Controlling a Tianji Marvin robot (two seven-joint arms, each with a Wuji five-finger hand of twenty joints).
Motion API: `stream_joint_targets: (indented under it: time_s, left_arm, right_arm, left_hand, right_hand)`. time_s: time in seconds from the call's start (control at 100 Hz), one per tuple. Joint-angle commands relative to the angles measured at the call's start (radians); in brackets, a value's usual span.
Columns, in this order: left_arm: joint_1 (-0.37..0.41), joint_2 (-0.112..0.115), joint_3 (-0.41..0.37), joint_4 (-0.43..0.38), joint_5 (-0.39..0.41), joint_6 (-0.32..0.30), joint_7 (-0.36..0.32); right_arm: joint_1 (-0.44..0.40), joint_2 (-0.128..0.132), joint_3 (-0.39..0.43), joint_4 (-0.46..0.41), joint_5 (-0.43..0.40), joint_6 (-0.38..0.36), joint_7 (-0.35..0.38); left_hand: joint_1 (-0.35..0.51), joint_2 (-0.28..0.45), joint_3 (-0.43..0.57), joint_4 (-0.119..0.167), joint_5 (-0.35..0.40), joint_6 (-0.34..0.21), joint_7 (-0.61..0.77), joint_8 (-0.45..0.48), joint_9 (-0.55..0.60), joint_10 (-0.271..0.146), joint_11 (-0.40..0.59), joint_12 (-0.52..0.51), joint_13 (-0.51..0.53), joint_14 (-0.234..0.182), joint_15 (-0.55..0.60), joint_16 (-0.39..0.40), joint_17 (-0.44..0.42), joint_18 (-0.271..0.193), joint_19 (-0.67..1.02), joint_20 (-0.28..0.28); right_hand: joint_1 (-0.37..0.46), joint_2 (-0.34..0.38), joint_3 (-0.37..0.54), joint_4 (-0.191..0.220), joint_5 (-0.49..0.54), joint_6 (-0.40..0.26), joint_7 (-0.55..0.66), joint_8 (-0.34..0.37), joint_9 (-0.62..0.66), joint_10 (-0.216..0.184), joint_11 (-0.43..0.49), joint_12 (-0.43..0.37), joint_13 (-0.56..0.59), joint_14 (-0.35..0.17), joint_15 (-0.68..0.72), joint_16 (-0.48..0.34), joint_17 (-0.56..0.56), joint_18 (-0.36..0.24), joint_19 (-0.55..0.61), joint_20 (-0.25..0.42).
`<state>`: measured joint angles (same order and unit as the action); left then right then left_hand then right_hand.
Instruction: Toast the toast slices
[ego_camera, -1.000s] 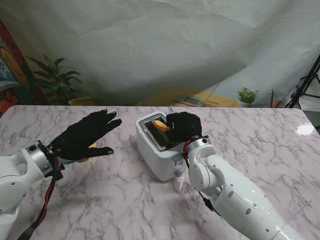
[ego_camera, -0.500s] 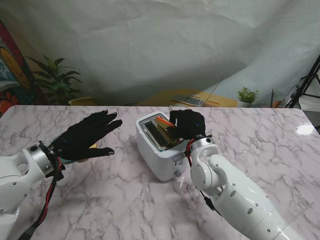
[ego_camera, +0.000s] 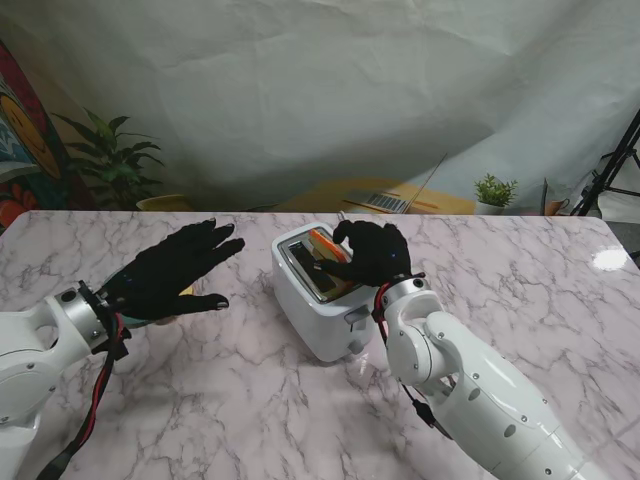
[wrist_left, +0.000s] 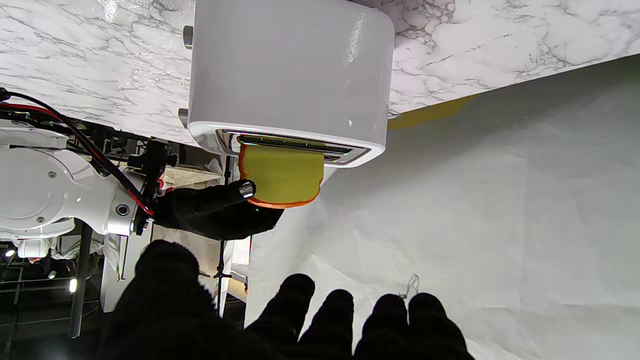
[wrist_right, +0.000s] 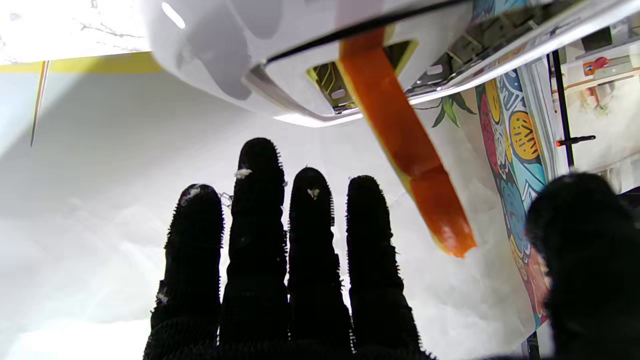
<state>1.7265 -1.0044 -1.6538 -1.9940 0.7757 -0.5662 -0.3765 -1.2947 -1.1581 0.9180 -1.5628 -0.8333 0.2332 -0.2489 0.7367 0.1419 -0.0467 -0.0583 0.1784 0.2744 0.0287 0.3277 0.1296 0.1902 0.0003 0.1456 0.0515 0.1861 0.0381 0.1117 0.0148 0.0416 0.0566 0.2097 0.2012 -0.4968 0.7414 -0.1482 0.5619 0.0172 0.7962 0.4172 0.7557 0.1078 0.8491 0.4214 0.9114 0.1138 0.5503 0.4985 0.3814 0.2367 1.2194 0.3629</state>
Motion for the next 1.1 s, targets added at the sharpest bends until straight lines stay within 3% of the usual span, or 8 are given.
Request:
stream_joint_targets:
  time_s: [0.0,0.28,0.4,0.56,0.88,1.09]
  left_arm:
    - [-0.002,-0.001,0.003,0.003,0.001,-0.002,-0.012]
    - [0.001,-0.003,0.0,0.001,0.011,0.001,-0.005]
    - [0.014,-0.005,-0.019,-0.01,0.026,0.007,0.0]
    - [0.055,-0.01,-0.066,-0.03,0.056,0.03,0.016]
    - [0.181,-0.026,-0.168,-0.041,0.168,0.134,0.057]
    - [0.217,-0.036,-0.164,-0.002,0.308,0.25,0.122]
  right_arm:
    - [-0.007,0.004,0.006,-0.011,-0.007,0.005,0.004]
    - [-0.029,0.015,0.04,-0.052,-0.038,-0.004,0.023]
    - [-0.045,0.022,0.07,-0.086,-0.057,-0.007,0.039]
    - [-0.085,0.031,0.132,-0.141,-0.092,-0.036,0.046]
    - [-0.229,0.042,0.259,-0.24,-0.157,-0.145,-0.02]
    - [-0.332,0.045,0.328,-0.299,-0.185,-0.212,-0.069]
  left_hand:
    - [0.02,0.017,0.004,0.014,0.016,-0.003,-0.001,0.011,-0.002,0.01,-0.013,-0.002,-0.005,-0.009,0.015,-0.011,0.0,-0.041,-0.036,-0.025]
    - [0.017,0.016,0.003,0.014,0.013,-0.002,-0.002,0.011,-0.005,0.01,-0.014,-0.003,-0.006,-0.009,0.013,-0.012,-0.002,-0.041,-0.036,-0.026]
    - [0.014,0.011,0.002,0.013,0.006,0.008,-0.005,0.01,-0.009,0.016,-0.014,-0.003,-0.006,-0.007,0.012,-0.012,-0.003,-0.041,-0.037,-0.026]
    - [0.01,-0.004,0.001,0.013,0.001,0.019,-0.008,0.009,-0.014,0.024,-0.014,-0.002,-0.007,-0.005,0.012,-0.011,-0.003,-0.04,-0.036,-0.026]
    - [-0.012,-0.03,-0.002,0.011,-0.02,0.054,-0.019,0.005,-0.043,0.055,-0.017,-0.001,-0.016,0.009,0.002,-0.005,-0.011,-0.031,-0.038,-0.026]
    - [-0.038,-0.065,-0.002,0.01,-0.044,0.107,-0.038,-0.007,-0.05,0.091,-0.022,-0.016,-0.026,0.031,-0.013,0.0,-0.017,-0.013,-0.042,-0.027]
  right_hand:
    - [-0.025,0.033,-0.026,0.028,-0.043,0.029,-0.013,0.005,-0.051,0.016,-0.007,-0.003,-0.054,0.015,-0.014,-0.02,-0.036,0.01,-0.014,0.016]
    - [-0.032,0.055,-0.07,0.036,-0.149,0.081,-0.107,-0.024,-0.256,0.058,-0.037,-0.015,-0.266,0.028,-0.05,-0.087,-0.152,-0.009,-0.079,0.004]
    - [-0.045,0.072,-0.081,0.039,-0.227,0.118,-0.209,-0.068,-0.401,0.082,-0.096,-0.045,-0.42,0.039,-0.12,-0.139,-0.258,-0.036,-0.158,-0.03]
    - [-0.043,0.098,-0.107,0.04,-0.283,0.133,-0.332,-0.114,-0.516,0.078,-0.163,-0.085,-0.555,0.041,-0.192,-0.206,-0.359,-0.067,-0.239,-0.078]
    - [-0.038,0.134,-0.159,0.045,-0.298,0.136,-0.441,-0.13,-0.569,0.089,-0.219,-0.117,-0.632,0.032,-0.249,-0.255,-0.412,-0.09,-0.311,-0.122]
    - [-0.037,0.139,-0.17,0.046,-0.282,0.135,-0.448,-0.123,-0.557,0.096,-0.222,-0.119,-0.632,0.036,-0.25,-0.258,-0.418,-0.091,-0.317,-0.127]
